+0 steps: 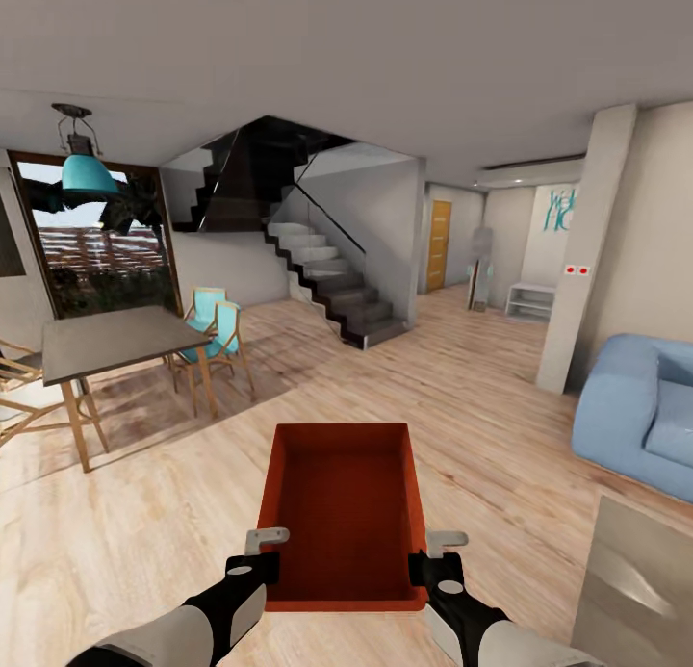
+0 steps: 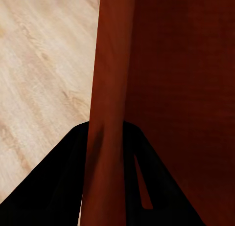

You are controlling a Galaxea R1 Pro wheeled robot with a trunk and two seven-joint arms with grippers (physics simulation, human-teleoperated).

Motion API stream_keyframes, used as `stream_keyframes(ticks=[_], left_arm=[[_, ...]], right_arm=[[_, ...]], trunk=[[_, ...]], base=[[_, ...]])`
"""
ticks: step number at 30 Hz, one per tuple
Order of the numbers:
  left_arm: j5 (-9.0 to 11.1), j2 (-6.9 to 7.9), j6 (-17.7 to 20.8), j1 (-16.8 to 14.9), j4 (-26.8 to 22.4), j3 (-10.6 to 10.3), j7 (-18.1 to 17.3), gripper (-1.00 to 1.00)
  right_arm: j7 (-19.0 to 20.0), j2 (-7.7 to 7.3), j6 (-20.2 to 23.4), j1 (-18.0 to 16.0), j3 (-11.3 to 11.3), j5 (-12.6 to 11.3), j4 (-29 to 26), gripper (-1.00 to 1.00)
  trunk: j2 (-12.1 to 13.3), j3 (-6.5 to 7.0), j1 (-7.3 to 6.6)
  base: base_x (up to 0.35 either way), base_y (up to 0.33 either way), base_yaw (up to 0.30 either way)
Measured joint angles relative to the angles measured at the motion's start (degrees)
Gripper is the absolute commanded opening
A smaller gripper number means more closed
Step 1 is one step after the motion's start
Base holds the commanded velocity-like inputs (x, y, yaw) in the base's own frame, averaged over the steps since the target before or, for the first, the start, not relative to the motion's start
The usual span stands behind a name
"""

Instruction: Move the two storage containers from the living room to the garage. In the garage, place one container on the floor and stack the other container on top of it (either order is fine).

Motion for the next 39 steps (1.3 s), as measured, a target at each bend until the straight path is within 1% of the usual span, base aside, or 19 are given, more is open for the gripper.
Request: stream_keyframes(ticks=[19,24,39], left_arm=[[0.06,-0.02,-0.01,0.0,0.03,-0.06,0.01,-1.0],[0.07,-0.01,0.0,0.0,0.03,-0.05,-0.01,-1.0],[0.03,-0.01,0.0,-0.01,0.02,-0.01,-0.02,-1.0]], right_arm=[[0.03,-0.02,0.01,0.05,-0.09,0.07,-0.03,-1.0],[-0.03,0.0,0.03,0.04,-0.1,0.15,-0.04,-1.0],[-0.04,0.0,0.04,0.01,-0.01,0.07,-0.03,-1.0]], trunk=[[0.0,0.0,0.0],[0.0,0.0,0.0],[0.0,0.0,0.0]], base=[[0.321,0.098,0.0],[0.321,0.098,-0.157],[0.321,0.098,-0.228]])
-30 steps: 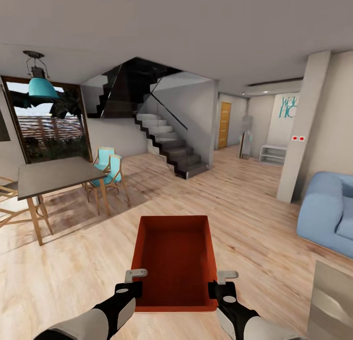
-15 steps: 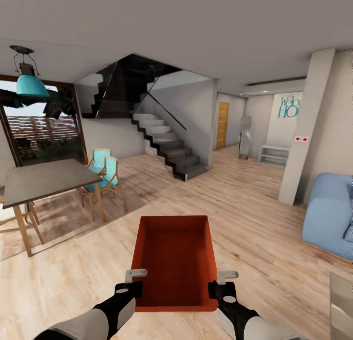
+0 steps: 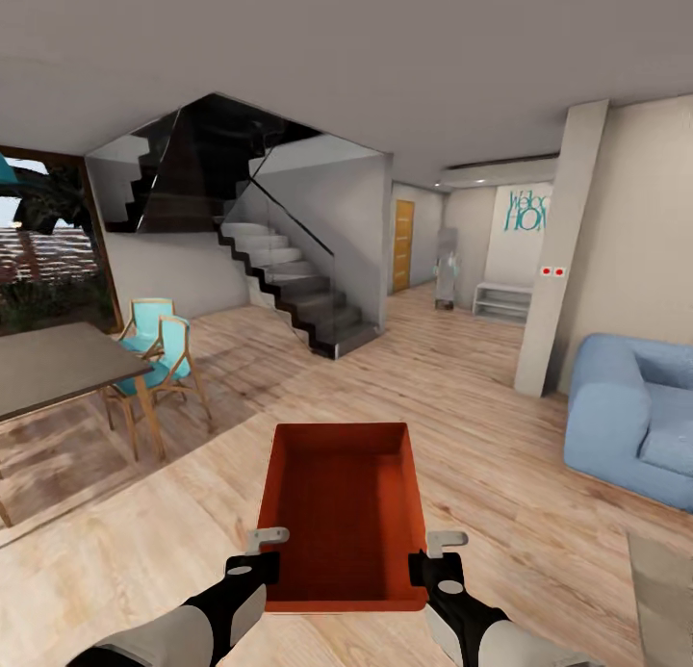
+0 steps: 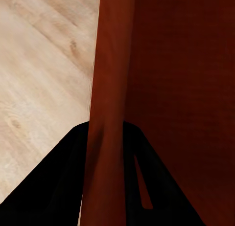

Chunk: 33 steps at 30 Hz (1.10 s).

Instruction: Move the two storage containers from the living room to the garage. In the garage, place one container on the floor and stack the other container on top of it (either order is fine).

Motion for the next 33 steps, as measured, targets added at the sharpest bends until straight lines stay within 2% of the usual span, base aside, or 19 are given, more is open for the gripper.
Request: stream_keyframes(ticks=[8,33], left_arm=[[-0.04,-0.01,-0.01,0.0,-0.01,0.04,0.01,-1.0],[-0.01,0.0,0.0,0.01,0.0,0.05,0.01,-1.0]], right_arm=[[0.05,-0.01,-0.01,-0.01,0.0,-0.01,0.01,-1.0],[0.03,0.0,0.05,-0.02,-0.08,0.11,-0.01,-1.0]], trunk=[[0.0,0.0,0.0],[0.0,0.0,0.0]], base=[[0.321,0.098,-0.181],[0.321,0.098,-0.015]])
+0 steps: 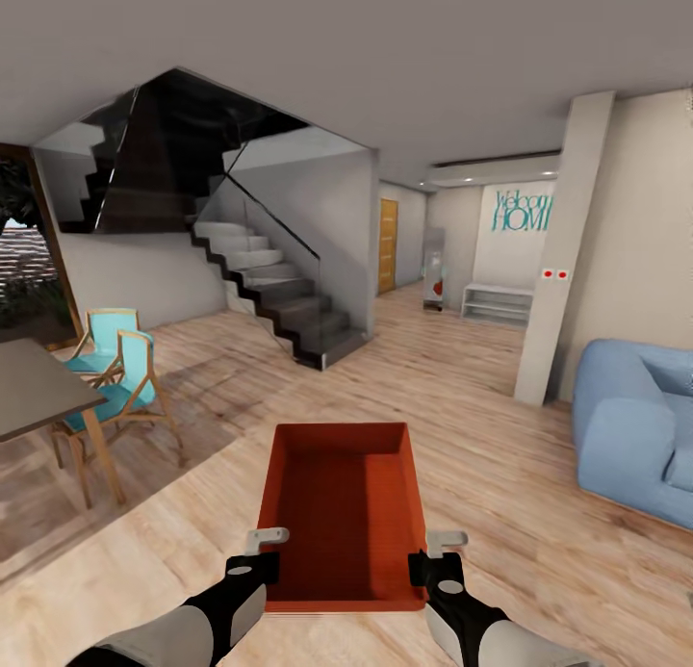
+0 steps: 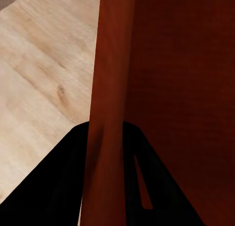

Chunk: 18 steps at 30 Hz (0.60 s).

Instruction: Move the two storage containers from the living room to the garage. In the garage, place one container on the floor and stack the other container on top of it (either order is fine).

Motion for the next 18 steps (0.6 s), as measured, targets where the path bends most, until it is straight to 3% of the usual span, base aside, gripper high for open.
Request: stream_keyframes(ticks=[18], left_arm=[[0.03,0.0,0.0,0.0,0.01,0.0,-0.02,-1.0]], right_arm=[[-0.04,0.0,0.04,0.0,0.05,-0.01,-0.03,-1.0]], trunk=[[0.0,0.0,0.0]], base=[[0.321,0.027,-0.27]])
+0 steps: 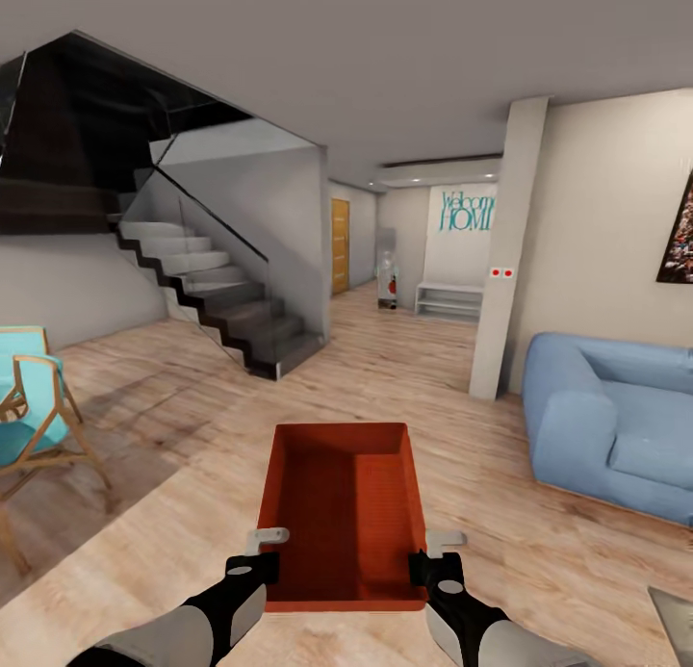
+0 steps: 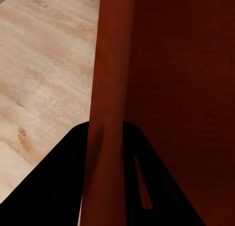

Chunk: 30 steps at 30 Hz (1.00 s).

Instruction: Move the two storage containers from the living room to the garage. In the garage, place one container on the floor and stack the other container on top of it (either order is fine).

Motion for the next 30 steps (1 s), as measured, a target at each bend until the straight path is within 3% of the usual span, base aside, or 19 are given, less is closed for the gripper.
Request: stream_keyframes(ticks=[30], left_arm=[[-0.01,0.0,0.0,0.0,-0.01,-0.06,0.01,-1.0]], right_arm=[[0.05,-0.01,-0.09,0.02,0.04,-0.15,0.04,-1.0]], trunk=[[0.0,0.0,0.0]], base=[[0.322,0.0,-0.277]])
